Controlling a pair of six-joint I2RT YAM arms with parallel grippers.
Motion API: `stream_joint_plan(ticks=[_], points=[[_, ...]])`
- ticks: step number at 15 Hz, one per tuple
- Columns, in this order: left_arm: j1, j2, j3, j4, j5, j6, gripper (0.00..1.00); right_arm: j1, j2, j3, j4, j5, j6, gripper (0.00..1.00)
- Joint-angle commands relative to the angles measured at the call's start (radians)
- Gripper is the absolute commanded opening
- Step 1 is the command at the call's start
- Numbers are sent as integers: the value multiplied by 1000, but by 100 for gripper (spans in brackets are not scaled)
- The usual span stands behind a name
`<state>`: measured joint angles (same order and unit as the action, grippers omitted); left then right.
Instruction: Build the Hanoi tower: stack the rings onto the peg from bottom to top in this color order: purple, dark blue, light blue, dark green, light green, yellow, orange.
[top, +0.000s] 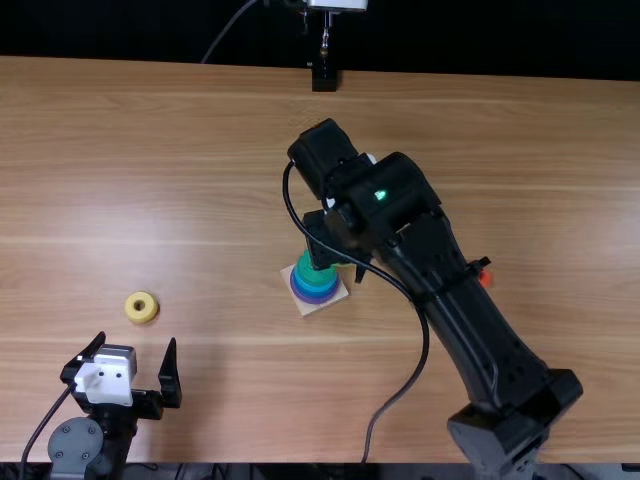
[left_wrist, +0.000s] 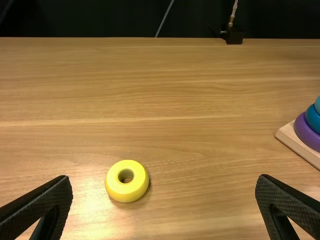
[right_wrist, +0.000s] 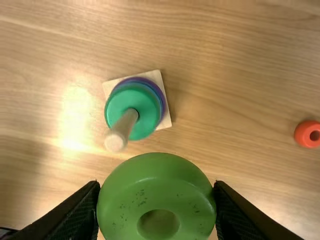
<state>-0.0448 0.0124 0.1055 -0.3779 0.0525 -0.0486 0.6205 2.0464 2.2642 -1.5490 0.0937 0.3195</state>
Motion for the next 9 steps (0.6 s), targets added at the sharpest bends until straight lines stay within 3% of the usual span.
stream_joint_plan(ticks=[1,9], points=[[10,-12,-105,-81,1,14,100,15,31,58,0,4,6,2],[10,-12,-105,-81,1,14,100,42,109,113,3,4,6,2]])
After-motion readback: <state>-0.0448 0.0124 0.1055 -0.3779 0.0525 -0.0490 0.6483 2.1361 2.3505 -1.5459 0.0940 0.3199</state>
